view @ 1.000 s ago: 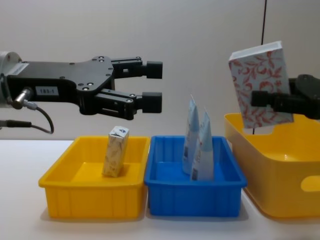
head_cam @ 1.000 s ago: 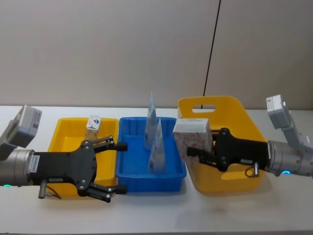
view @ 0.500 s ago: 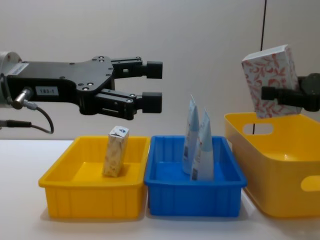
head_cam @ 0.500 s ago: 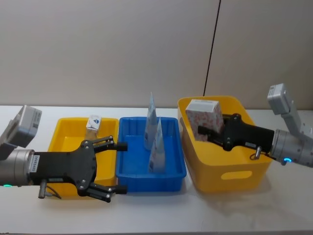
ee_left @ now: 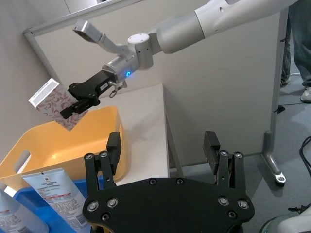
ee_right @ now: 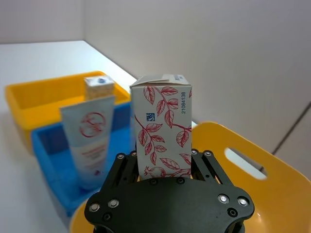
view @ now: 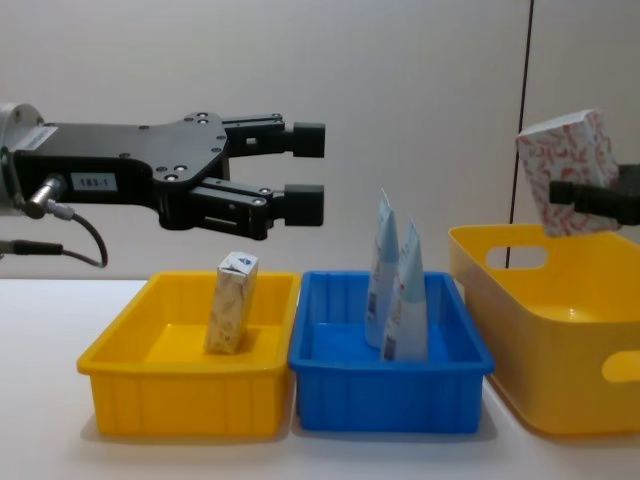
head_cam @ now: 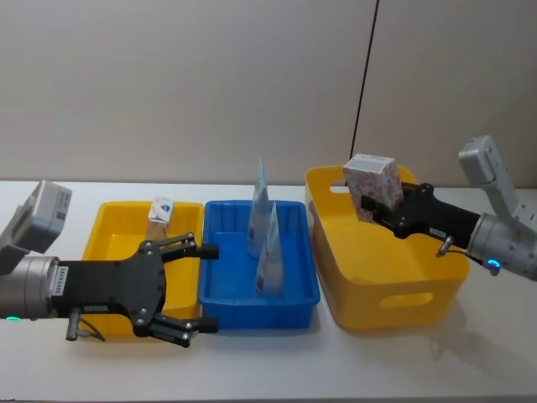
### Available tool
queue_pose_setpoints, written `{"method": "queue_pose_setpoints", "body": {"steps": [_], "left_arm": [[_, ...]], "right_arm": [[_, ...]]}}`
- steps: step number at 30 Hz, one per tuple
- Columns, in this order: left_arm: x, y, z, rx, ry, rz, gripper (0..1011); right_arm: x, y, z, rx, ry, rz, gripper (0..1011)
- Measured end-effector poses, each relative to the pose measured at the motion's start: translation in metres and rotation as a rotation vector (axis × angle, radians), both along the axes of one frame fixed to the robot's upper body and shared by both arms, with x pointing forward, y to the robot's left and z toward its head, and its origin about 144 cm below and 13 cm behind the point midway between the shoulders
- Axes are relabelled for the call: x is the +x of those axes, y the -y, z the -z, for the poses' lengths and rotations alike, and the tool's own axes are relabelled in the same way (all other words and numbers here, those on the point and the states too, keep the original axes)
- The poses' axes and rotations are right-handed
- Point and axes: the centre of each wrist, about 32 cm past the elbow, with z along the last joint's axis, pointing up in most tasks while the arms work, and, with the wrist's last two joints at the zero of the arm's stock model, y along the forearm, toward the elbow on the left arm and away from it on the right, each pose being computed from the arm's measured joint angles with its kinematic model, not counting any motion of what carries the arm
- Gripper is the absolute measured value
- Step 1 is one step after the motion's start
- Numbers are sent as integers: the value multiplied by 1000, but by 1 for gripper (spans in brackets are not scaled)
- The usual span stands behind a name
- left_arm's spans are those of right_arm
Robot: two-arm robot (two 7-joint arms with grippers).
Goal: Bimanual collaborative sorting of washing and personal care products
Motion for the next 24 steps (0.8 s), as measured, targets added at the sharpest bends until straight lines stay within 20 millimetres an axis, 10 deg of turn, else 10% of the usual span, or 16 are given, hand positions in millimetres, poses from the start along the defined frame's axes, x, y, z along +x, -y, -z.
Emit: {"method": "queue_pose_setpoints", "body": {"steps": [24], "left_arm": [[0,0,0,0,0,0,1001]], "right_arm": [[12,-21,20,-18,-57,241,363]]}}
